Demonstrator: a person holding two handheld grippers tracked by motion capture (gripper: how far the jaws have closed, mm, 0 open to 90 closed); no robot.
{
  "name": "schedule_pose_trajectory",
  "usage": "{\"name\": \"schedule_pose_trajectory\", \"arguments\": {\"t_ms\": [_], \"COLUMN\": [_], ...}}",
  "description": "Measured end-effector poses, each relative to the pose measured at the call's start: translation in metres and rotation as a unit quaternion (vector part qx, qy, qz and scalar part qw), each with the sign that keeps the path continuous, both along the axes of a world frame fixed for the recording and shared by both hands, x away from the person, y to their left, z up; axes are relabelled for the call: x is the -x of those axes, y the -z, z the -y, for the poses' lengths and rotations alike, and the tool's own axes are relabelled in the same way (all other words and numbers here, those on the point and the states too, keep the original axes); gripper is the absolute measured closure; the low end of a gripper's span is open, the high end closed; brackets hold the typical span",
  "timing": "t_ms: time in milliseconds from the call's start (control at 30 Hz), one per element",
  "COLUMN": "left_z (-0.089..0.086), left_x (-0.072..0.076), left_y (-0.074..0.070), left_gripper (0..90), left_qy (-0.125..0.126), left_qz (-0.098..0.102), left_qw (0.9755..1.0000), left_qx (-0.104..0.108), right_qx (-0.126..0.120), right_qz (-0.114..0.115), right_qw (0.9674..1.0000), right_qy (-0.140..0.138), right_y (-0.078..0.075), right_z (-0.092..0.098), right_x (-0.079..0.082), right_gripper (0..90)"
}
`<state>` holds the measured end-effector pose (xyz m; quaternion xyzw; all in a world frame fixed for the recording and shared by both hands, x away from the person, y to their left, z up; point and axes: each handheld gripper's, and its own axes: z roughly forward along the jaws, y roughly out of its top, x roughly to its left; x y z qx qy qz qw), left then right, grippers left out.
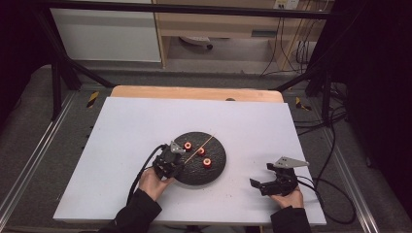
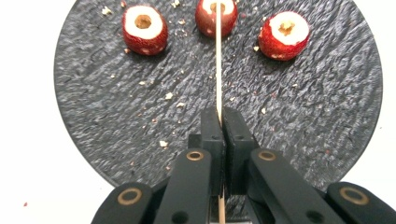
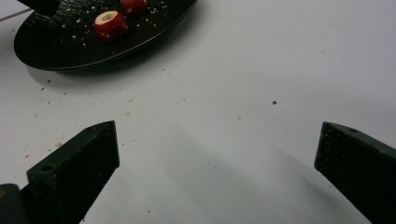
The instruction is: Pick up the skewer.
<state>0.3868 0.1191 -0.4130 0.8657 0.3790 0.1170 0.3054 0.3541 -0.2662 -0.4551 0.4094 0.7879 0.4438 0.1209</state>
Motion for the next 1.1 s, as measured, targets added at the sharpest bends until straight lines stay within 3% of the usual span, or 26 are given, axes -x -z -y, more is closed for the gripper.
{"name": "schedule_pose_trajectory", "arguments": {"t_ms": [167, 367, 867, 1100], "left_z": [-0.017, -0.04, -0.088, -0.099], "left_x": [0.005, 0.013, 0.044, 0.05], "left_y": [-0.005, -0.008, -0.002, 0.003], "left_gripper": [87.9, 87.9, 87.9, 87.8], "left_qy": [0.012, 0.019, 0.012, 0.009], "left_qz": [0.014, 0.033, 0.088, 0.094], "left_qw": [0.9994, 0.9968, 0.9923, 0.9912], "left_qx": [0.029, 0.07, 0.086, 0.092], "right_qx": [-0.001, -0.002, -0.007, -0.01], "right_qz": [-0.001, -0.001, -0.003, -0.009], "right_qw": [1.0, 1.0, 1.0, 0.9999], "right_qy": [0.0, 0.0, -0.005, -0.007], "right_y": [0.0, 0.0, -0.005, -0.016], "right_z": [0.0, 0.0, -0.01, -0.024], "right_x": [0.0, 0.0, -0.001, -0.005], "right_gripper": [0.5, 0.5, 0.6, 0.8]}}
